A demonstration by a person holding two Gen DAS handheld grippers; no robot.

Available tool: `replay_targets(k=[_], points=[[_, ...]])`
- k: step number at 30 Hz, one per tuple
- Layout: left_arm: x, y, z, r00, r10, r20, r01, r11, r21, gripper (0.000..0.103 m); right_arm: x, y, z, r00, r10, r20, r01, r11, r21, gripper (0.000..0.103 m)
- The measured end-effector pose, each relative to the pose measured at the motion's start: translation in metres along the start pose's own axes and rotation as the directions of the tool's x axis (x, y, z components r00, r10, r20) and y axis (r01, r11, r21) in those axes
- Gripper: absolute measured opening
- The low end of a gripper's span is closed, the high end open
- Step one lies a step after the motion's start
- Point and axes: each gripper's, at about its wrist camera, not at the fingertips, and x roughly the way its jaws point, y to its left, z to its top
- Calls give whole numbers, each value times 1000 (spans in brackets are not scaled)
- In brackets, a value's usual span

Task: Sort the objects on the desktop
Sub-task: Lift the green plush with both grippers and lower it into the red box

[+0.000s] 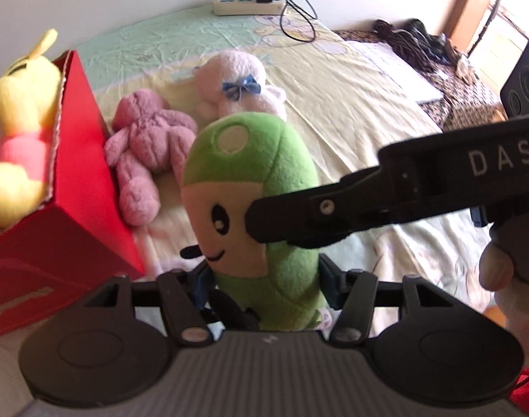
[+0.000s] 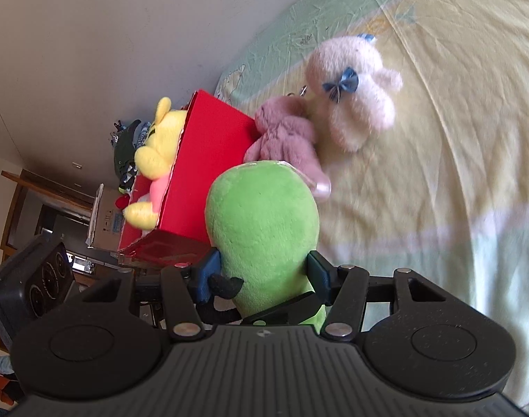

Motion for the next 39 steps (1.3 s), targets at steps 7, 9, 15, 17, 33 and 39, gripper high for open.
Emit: replay_targets(k=[7,9,15,17,33,39], points=[[-29,32,-17,997,-72,17,70,990,123,59,7,31,-32,995,-45,94,38,996,80,57],[-39,42,-20,994,-103,33,97,983,155,59,9,45,-40,990,-59,131,48,995,82,57],[-73,66,-23,981,-177,81,152,957,247,59,14,87,-65,960,-96,262,79,994,73,57],[-87,75,-21,972,-209,107,175,950,258,59,15,100,-72,947,-102,306,84,994,69,57],[-145,180,19,926,-108,362,79,992,93,60,50,210,-24,896,-3,444,85,983,-165,57],[-107,224,19,957,-38,289,52,998,-39,61,105,224,12,935,7,356,77,972,-221,57]])
